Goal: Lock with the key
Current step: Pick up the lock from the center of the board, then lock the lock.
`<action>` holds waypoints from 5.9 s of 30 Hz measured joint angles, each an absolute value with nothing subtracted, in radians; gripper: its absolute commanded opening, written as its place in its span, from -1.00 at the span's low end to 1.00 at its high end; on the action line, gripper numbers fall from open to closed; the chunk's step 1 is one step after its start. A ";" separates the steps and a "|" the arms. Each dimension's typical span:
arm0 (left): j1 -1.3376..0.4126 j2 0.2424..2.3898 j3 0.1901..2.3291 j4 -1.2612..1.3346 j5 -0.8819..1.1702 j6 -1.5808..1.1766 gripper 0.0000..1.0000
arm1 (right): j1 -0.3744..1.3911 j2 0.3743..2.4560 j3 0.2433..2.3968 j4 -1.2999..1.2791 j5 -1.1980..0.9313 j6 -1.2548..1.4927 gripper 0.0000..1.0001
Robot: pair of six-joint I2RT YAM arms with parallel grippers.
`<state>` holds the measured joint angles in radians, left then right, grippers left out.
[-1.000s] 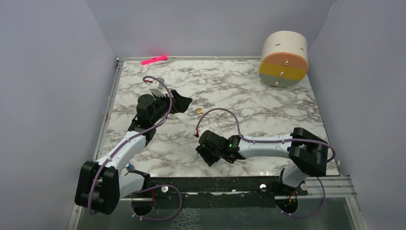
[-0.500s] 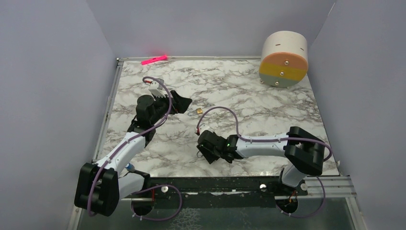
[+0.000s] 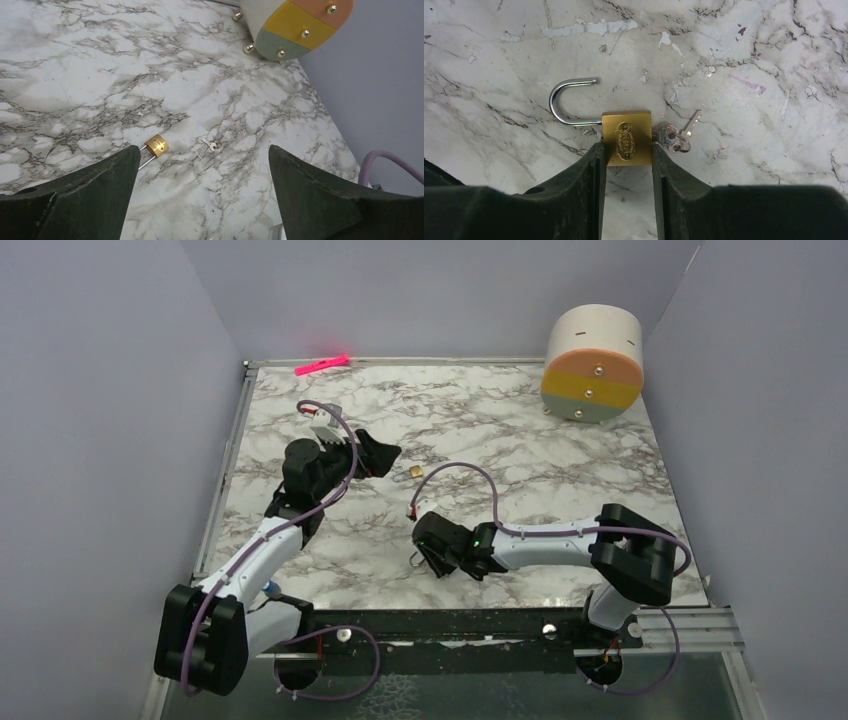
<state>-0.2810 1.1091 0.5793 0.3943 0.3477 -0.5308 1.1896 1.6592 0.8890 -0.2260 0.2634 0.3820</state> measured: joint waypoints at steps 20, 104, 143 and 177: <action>-0.390 1.024 0.540 0.597 0.697 -0.519 0.26 | 0.923 1.380 0.867 -0.159 0.295 0.307 -0.67; -0.762 0.883 0.600 0.094 0.155 0.636 -0.07 | 0.724 1.363 1.104 -0.226 -0.417 0.209 -0.65; -0.761 0.925 0.660 0.019 0.187 0.580 -1.00 | 0.719 1.327 1.083 -0.208 -0.330 0.200 1.00; -0.701 0.892 0.662 0.076 0.340 0.222 -1.00 | 0.467 1.226 0.852 0.346 -0.670 0.376 0.99</action>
